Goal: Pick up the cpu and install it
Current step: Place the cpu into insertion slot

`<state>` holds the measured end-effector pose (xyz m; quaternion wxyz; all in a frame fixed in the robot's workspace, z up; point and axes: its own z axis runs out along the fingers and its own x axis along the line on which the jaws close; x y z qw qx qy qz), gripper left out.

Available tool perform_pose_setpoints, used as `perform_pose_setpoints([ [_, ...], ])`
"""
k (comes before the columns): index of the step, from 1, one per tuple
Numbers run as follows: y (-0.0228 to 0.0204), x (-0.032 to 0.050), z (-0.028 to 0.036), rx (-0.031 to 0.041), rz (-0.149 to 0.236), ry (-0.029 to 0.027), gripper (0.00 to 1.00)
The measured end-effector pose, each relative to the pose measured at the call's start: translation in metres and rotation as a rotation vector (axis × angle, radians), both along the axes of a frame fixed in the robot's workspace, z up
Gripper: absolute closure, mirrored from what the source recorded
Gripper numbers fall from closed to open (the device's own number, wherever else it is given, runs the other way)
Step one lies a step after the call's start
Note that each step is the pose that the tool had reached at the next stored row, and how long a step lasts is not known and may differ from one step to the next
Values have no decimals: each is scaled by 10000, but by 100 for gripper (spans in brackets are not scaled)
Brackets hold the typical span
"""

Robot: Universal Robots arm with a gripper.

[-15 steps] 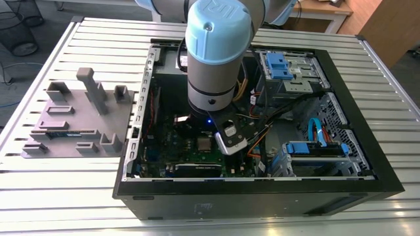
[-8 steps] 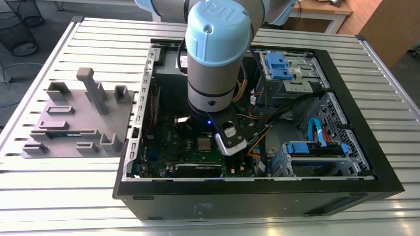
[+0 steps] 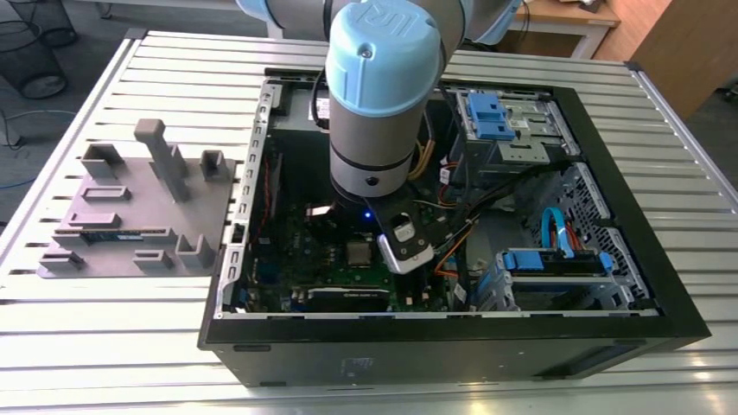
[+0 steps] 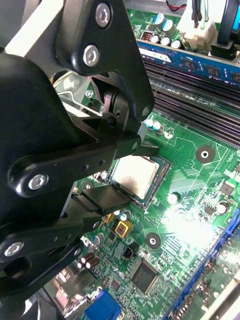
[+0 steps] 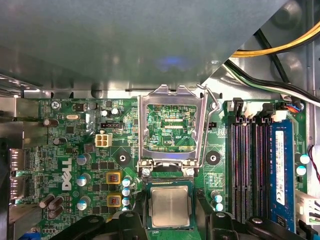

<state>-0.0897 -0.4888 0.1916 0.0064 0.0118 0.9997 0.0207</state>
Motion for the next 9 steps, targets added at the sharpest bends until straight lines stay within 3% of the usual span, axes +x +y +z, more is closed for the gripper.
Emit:
perform_pose_setpoints([
  [3, 0, 0, 0, -2, 1, -1, 51],
  [4, 0, 0, 0, -2, 1, 0, 58],
  [9, 0, 0, 1, -4, 0, 0, 58],
])
